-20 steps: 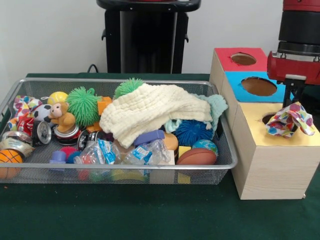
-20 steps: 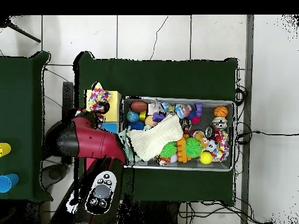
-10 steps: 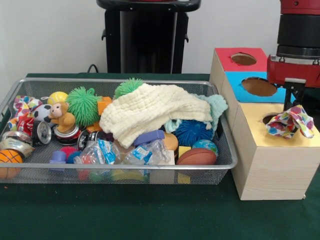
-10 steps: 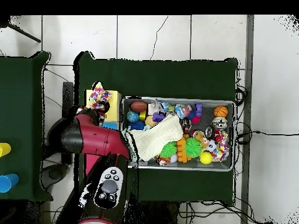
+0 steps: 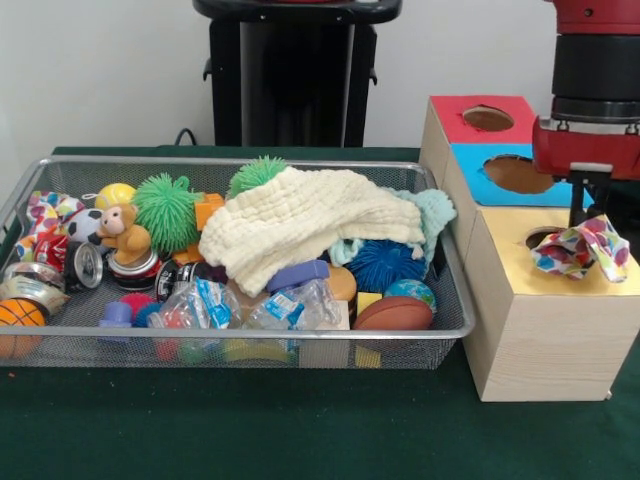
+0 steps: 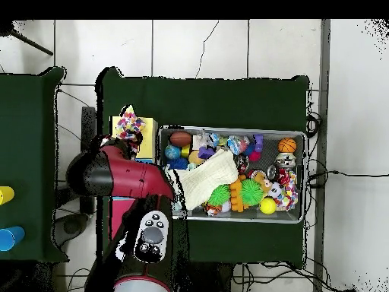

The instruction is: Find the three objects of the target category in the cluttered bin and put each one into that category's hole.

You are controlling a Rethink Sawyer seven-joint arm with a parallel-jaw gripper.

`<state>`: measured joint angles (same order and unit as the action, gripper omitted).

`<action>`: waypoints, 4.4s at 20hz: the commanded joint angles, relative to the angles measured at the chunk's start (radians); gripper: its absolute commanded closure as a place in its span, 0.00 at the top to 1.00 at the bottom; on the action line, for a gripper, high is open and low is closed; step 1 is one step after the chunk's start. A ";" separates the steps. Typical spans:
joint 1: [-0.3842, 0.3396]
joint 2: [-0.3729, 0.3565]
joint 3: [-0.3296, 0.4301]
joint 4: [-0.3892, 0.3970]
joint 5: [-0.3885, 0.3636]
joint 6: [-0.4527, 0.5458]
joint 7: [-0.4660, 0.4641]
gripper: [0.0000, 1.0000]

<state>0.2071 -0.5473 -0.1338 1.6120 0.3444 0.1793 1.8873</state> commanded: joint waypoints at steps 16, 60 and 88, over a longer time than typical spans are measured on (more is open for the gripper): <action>0.035 0.331 -0.160 -0.134 -0.025 -0.150 0.196 0.00; 0.020 0.353 -0.201 -0.120 -0.022 0.347 0.197 0.00; 0.079 0.314 -0.304 -0.080 -0.008 0.414 0.235 0.00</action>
<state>0.3510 -0.3723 -0.4346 1.3467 0.3645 0.4381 1.8875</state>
